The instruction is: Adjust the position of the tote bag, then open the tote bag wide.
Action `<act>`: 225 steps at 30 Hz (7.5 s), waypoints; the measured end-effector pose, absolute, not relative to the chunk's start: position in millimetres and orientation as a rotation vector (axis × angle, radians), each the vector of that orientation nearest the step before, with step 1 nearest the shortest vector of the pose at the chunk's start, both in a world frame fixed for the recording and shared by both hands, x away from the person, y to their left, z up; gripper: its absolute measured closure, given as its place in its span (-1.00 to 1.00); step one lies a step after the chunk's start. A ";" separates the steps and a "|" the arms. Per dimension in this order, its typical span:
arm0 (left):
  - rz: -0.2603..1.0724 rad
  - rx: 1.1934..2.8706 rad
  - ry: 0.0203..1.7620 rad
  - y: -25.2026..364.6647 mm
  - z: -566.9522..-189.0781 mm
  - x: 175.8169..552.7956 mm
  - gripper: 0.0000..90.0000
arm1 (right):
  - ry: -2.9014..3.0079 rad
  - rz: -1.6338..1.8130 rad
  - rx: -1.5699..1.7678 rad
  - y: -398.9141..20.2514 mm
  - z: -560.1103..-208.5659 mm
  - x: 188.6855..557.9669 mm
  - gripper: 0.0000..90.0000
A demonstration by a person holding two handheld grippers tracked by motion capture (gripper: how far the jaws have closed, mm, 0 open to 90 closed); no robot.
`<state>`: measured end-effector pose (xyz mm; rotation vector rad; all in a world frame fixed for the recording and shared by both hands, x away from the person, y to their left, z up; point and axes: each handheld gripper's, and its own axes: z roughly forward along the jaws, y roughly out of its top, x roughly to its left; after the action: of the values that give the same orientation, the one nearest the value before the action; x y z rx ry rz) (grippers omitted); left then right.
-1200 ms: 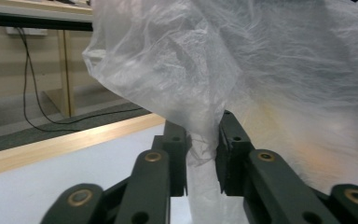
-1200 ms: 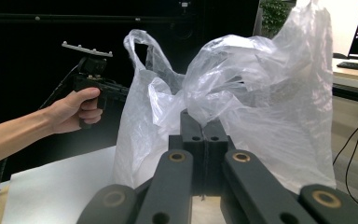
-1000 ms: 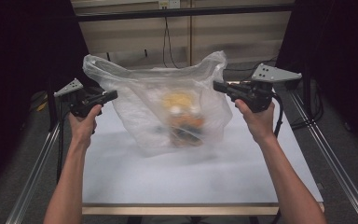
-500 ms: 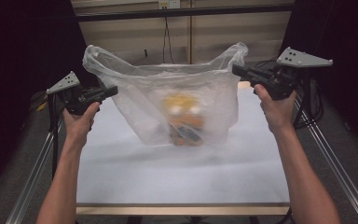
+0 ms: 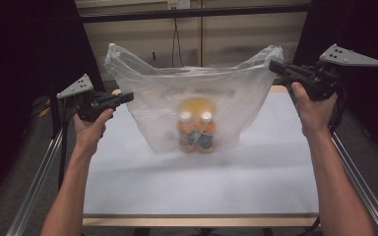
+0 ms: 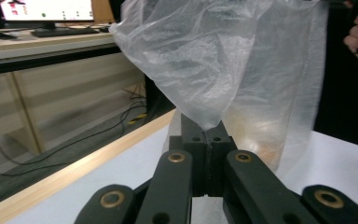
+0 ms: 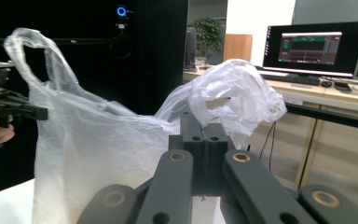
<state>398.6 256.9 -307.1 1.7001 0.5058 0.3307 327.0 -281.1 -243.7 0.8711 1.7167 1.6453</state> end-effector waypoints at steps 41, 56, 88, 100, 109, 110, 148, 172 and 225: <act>0.278 1.821 0.572 259.0 -366.0 382.2 1.00 | 1.917 1.588 0.937 -274.8 -324.1 313.9 1.00; 0.227 1.874 0.620 249.5 -397.1 387.7 1.00 | 1.949 1.572 1.017 -280.3 -358.5 315.7 1.00; 0.132 2.103 0.705 235.0 -462.3 400.7 1.00 | 2.225 1.249 1.241 -276.7 -450.9 344.0 1.00; 0.094 2.177 0.739 234.2 -486.9 404.6 1.00 | 2.320 1.132 1.307 -270.5 -478.0 351.1 1.00; 0.117 2.157 0.749 236.4 -488.2 401.9 0.97 | 2.332 1.109 1.304 -269.7 -487.4 350.9 1.00; 0.117 2.157 0.749 236.4 -488.2 401.9 0.93 | 2.332 1.109 1.304 -269.7 -487.4 350.9 1.00; 0.238 1.998 0.498 215.4 -385.1 365.3 0.81 | 2.181 1.518 0.943 -234.4 -367.4 327.6 0.60; 0.119 2.268 0.537 133.1 -442.9 437.4 1.00 | 2.519 1.120 0.977 -182.1 -429.8 408.1 1.00; 0.350 2.743 0.462 171.2 -458.4 451.7 1.00 | 2.826 0.357 0.792 -224.8 -453.5 391.5 1.00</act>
<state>451.7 171.2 -458.4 2.7426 0.4620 0.3503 391.5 -224.8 -453.5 0.7923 2.8264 0.3575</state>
